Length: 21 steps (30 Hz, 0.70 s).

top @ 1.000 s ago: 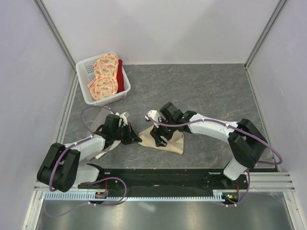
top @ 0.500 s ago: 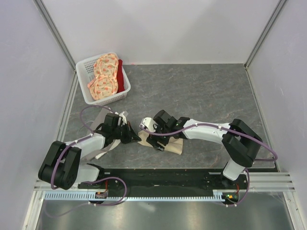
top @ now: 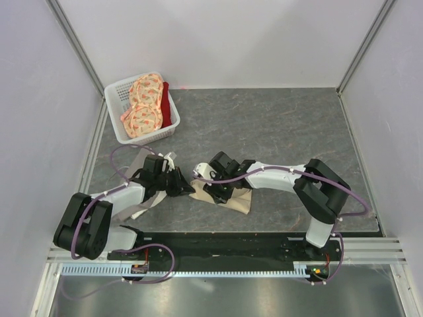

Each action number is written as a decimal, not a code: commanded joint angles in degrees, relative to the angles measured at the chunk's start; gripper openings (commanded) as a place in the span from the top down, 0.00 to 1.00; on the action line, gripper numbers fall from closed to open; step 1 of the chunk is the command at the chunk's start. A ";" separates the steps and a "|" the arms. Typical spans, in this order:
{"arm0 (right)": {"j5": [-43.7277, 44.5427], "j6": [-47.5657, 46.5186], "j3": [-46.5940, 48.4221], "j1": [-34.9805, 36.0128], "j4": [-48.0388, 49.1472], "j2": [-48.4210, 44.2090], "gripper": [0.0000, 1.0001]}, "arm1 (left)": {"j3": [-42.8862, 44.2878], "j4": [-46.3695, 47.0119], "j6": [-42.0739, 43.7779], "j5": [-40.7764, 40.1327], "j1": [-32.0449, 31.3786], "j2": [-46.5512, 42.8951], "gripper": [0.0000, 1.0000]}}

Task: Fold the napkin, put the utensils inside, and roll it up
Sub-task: Roll the napkin with the utensil

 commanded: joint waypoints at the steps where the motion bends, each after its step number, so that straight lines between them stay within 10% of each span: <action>1: -6.56 1.90 2.39 -1.75 -4.76 4.06 0.64 | 2.97 -0.90 1.26 0.88 0.92 -1.28 0.64; 6: -16.56 3.22 5.64 -5.44 -10.30 7.84 0.66 | 2.71 -4.94 2.75 -2.81 1.10 -5.40 0.41; 21: -40.50 2.78 12.41 -13.61 -18.04 20.49 0.65 | -0.71 -3.28 3.72 -2.99 1.01 -9.90 0.37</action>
